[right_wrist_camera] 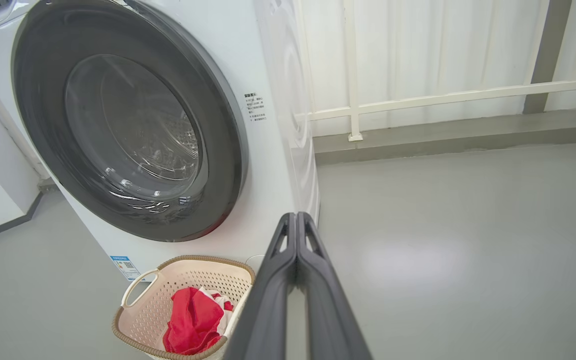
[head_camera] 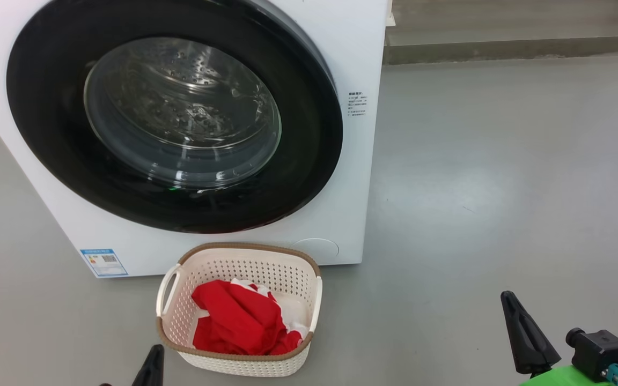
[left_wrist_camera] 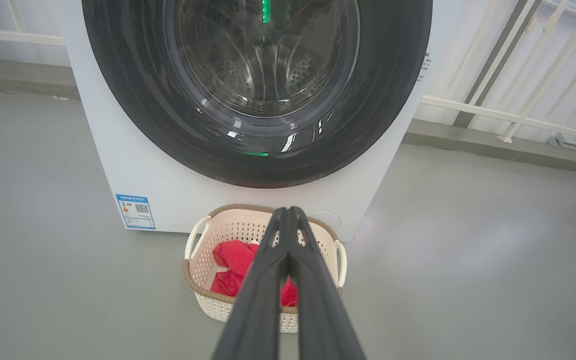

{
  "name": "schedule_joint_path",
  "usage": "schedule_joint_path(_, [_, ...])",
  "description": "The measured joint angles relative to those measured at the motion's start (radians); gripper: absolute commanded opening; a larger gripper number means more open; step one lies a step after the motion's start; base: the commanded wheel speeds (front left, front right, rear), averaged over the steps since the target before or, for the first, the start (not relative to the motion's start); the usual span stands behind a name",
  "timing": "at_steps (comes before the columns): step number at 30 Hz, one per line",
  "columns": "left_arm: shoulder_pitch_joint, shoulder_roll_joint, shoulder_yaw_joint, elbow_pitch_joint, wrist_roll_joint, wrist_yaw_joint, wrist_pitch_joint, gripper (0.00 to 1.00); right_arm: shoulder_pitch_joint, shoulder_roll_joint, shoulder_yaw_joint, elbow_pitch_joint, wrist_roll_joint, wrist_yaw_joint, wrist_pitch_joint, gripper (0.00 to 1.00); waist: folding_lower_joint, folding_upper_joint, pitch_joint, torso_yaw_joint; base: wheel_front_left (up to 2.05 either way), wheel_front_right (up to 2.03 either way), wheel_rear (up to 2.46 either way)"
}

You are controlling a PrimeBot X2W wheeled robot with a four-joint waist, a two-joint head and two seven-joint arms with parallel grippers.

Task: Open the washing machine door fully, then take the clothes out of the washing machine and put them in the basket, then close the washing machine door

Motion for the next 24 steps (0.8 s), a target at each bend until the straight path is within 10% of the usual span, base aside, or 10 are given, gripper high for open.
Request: schedule_joint_path(24, [-0.013,-0.002,0.011,-0.007,-0.269,-0.002,0.068,0.0,-0.012,0.003,-0.024,0.009,0.258,0.0,0.07,0.0,-0.0001,0.0,0.014,0.001,0.0,0.0,0.0])
